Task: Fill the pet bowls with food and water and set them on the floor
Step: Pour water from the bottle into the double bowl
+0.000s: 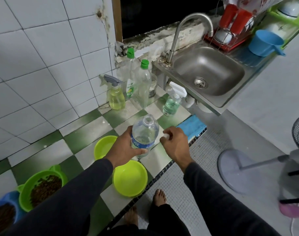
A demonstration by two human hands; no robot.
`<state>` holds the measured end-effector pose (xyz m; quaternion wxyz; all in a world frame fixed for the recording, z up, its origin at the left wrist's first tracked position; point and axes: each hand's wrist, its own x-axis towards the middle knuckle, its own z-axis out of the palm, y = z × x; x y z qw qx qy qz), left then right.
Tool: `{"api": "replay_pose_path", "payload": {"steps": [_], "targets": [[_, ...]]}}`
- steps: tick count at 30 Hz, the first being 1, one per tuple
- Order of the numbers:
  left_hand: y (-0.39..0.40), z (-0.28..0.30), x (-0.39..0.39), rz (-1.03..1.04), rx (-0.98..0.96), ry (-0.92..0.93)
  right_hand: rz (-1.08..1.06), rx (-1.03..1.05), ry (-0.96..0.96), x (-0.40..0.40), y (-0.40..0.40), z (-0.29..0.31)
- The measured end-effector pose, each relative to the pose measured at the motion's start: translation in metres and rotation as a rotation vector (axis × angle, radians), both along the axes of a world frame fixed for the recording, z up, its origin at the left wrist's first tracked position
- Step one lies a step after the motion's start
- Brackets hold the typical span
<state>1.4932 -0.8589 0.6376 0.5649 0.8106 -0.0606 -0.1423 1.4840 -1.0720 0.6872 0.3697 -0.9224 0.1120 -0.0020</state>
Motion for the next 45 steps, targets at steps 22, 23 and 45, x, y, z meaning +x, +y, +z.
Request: {"api": "replay_pose_path", "payload": {"steps": [22, 23, 45], "targets": [[0.0, -0.002, 0.0, 0.018, 0.02, 0.005, 0.422, -0.295, 0.374, -0.048, 0.012, -0.112], [0.0, -0.002, -0.001, 0.017, 0.021, 0.004, 0.422, -0.298, 0.373, -0.048, 0.012, -0.112], [0.007, 0.04, -0.009, 0.008, -0.047, -0.139, 0.231, 0.294, 0.142, -0.014, 0.027, -0.104]]}}
